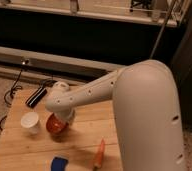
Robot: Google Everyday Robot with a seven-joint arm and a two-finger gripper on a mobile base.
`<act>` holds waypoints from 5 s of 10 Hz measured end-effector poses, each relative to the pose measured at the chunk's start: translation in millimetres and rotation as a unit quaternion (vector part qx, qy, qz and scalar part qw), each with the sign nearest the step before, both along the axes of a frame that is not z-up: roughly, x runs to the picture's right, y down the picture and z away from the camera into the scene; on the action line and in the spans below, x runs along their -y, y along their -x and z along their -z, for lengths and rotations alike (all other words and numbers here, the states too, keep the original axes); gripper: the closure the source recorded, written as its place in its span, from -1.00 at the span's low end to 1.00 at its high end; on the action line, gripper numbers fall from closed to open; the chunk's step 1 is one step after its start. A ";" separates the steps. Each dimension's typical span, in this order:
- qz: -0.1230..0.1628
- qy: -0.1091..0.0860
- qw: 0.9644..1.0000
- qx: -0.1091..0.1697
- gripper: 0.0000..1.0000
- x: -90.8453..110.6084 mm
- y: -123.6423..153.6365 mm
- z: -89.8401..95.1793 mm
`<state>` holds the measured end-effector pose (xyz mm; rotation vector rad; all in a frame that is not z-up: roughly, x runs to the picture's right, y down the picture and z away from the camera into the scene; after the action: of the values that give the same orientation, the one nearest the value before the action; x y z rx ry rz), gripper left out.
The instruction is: Drag the ceramic bowl in a circle
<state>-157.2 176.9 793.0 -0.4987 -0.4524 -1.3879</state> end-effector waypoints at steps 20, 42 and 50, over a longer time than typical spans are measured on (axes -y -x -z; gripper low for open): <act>0.085 0.107 0.988 -0.074 1.00 -107.7 -35.2 73.9; 0.049 0.112 0.975 -0.185 1.00 -64.5 -146.9 42.3; 0.106 0.081 0.991 -0.023 1.00 -67.7 24.3 49.9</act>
<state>-181.5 244.6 743.0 -0.7267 -0.4885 -1.5476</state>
